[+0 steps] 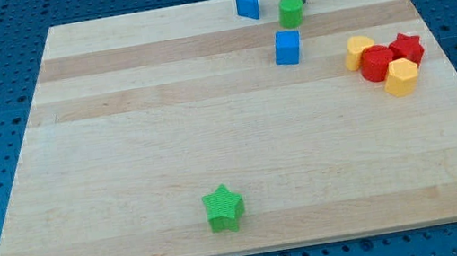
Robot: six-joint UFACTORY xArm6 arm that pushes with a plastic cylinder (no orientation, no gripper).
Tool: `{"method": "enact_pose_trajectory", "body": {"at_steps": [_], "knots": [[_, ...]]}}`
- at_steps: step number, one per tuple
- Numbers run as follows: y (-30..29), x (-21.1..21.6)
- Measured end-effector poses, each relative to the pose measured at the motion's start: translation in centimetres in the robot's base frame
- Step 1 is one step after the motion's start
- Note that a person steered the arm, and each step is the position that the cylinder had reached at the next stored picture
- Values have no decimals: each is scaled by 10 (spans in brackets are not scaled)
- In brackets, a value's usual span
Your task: Push the green circle to the bottom left diagonal to the blue cube
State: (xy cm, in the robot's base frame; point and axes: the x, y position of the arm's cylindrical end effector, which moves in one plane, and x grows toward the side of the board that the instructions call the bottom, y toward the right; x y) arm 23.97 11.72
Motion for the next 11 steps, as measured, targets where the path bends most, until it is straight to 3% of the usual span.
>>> {"method": "enact_pose_trajectory", "body": {"at_steps": [2, 3, 4, 6, 7, 8, 9, 11], "knots": [[-2, 45], [19, 53], [3, 62], [-96, 71], [-105, 40], [-132, 41], [-166, 60], [-164, 126]]}}
